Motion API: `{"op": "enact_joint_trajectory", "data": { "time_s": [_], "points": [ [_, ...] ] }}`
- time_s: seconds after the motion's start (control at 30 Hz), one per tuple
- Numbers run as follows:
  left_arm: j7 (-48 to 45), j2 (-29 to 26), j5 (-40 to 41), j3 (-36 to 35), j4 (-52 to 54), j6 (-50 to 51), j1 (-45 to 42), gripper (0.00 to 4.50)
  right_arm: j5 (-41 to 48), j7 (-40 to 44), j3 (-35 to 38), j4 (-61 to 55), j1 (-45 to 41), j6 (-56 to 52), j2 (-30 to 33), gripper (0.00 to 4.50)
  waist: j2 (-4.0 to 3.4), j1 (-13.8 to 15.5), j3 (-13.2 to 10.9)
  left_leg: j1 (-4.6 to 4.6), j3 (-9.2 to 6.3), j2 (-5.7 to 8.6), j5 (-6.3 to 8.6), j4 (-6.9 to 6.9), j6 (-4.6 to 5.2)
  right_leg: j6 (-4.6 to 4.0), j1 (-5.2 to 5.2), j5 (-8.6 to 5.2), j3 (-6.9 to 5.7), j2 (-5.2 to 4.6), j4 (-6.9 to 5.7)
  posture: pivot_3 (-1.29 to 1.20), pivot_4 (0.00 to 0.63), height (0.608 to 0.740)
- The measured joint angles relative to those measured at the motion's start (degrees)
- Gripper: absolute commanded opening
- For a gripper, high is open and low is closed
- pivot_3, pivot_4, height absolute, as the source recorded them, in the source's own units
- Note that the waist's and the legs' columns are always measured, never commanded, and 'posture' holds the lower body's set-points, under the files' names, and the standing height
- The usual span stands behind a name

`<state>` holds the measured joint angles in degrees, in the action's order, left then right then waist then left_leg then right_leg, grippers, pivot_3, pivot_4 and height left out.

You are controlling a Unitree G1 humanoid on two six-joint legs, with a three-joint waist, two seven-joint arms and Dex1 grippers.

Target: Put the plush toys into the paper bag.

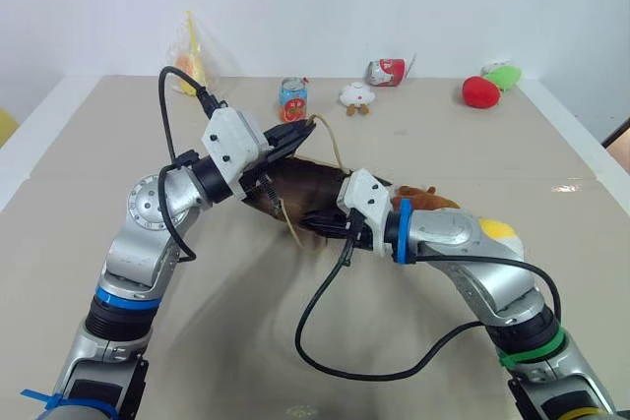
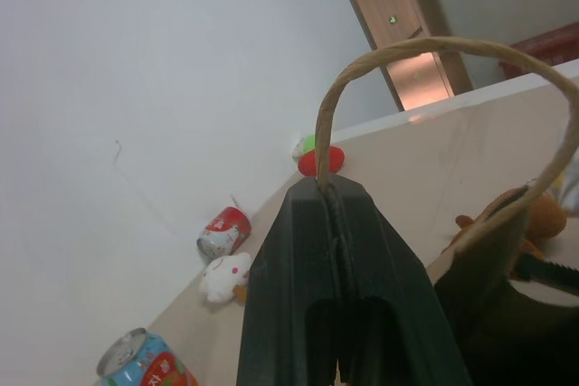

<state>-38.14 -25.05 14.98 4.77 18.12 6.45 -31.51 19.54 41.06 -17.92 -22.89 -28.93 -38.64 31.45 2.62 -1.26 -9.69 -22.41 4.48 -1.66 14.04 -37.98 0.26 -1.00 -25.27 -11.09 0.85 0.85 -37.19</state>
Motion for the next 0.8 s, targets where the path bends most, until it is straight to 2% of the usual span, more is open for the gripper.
{"op": "enact_joint_trajectory", "data": {
  "time_s": [0.37, 0.8],
  "points": [
    [3.58, 1.08, -5.94, -0.28, -0.06, -7.05, 0.36, 0.00, -3.40, -0.43, -1.84, 2.95, 3.63, 0.38, -0.93, 0.05, 0.00, 0.00, 0.00, -0.01, 0.02, 0.00, 0.00, -0.02, 0.00, 0.02, -0.01, 0.03, 0.02, 0.00, 0.00, 0.00, 0.150, 0.740],
    [5.50, 2.80, -3.40, -0.67, 7.76, -5.35, 4.00, 0.00, -6.33, -1.35, -1.82, 5.18, 3.70, 1.78, -3.03, 0.05, 0.00, 0.03, 0.00, -0.02, 0.00, 0.00, 0.00, -0.02, 0.01, 0.02, -0.01, 0.04, 0.01, 0.02, 0.00, 0.00, 0.150, 0.740]
  ]
}}
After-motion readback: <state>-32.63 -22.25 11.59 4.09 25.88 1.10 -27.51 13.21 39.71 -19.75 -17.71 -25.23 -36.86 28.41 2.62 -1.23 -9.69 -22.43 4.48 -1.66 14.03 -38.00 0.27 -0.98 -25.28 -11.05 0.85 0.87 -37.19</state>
